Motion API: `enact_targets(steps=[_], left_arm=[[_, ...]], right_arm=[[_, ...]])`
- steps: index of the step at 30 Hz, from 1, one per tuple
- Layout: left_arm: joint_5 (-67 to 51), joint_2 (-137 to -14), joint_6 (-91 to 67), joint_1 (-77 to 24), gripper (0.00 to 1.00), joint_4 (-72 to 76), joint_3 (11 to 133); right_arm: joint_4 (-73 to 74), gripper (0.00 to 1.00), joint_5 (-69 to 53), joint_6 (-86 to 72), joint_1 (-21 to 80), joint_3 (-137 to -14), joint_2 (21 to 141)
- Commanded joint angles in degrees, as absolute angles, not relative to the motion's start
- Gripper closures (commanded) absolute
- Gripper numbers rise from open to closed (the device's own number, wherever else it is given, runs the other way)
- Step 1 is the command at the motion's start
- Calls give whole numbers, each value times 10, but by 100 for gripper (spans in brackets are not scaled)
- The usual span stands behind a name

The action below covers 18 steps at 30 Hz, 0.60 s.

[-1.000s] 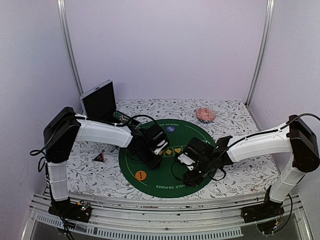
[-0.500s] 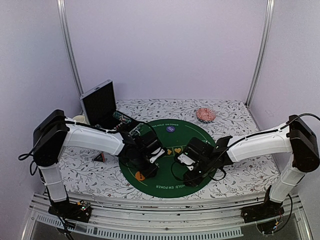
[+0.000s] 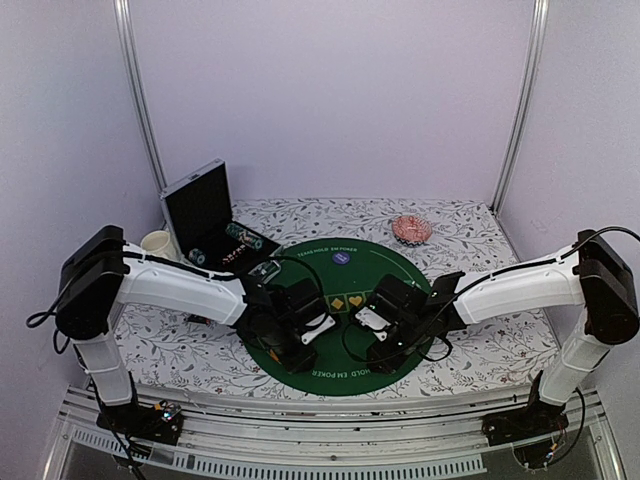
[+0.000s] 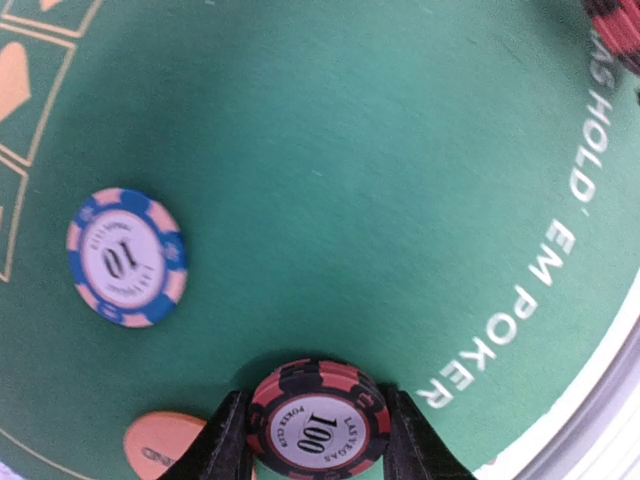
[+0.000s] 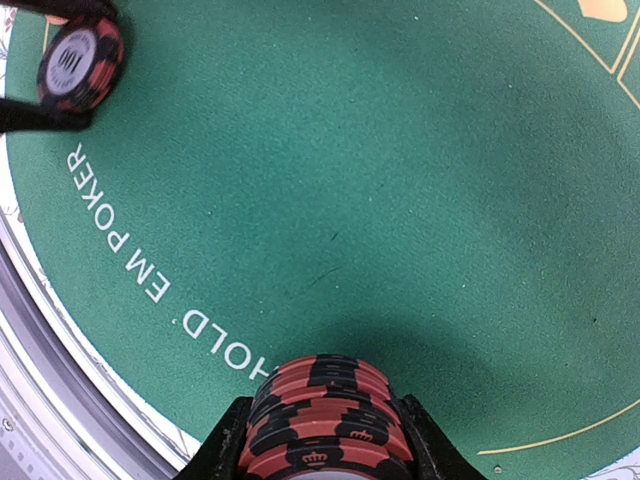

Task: Distribute texas hold em gaming equipment
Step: Move the poker chip to the big blind area.

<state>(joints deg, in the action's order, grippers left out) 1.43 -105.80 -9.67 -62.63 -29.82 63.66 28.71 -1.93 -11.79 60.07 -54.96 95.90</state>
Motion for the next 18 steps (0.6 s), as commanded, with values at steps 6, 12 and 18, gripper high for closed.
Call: enact_targets(steps=[6,12,18], left_arm=[[-23,-1029,-88,-646,35,-326,633],[-23,-1016,-84,-635,24,-330,659],[-3,-1016,-114,-582,27,-325,670]], right_arm=[[280,97,-19,-118,606,-550,948],[281,97,-18,-121,606,-546,942],[280,97,-12,-123,606,-536,935]])
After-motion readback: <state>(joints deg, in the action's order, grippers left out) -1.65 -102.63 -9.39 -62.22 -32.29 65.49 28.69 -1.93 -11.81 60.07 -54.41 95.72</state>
